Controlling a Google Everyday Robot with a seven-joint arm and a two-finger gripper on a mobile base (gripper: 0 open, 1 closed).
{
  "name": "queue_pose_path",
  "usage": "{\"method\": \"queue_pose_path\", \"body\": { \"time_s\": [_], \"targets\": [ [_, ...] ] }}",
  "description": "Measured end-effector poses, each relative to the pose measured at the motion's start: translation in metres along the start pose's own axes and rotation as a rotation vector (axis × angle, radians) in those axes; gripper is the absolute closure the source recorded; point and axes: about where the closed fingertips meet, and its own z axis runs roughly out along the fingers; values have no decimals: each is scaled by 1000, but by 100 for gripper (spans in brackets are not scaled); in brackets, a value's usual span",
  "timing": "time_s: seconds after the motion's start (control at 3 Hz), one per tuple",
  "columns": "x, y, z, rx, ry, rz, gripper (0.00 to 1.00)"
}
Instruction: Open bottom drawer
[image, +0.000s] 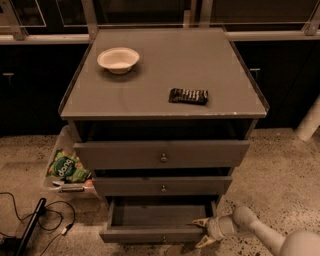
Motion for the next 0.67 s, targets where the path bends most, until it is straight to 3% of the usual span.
{"method": "queue_pose_path", "body": {
  "time_s": [0.33, 0.67],
  "targets": [
    [3, 3, 4, -24, -4, 23, 14],
    [1, 2, 3, -24, -4, 23, 38]
  ]
}}
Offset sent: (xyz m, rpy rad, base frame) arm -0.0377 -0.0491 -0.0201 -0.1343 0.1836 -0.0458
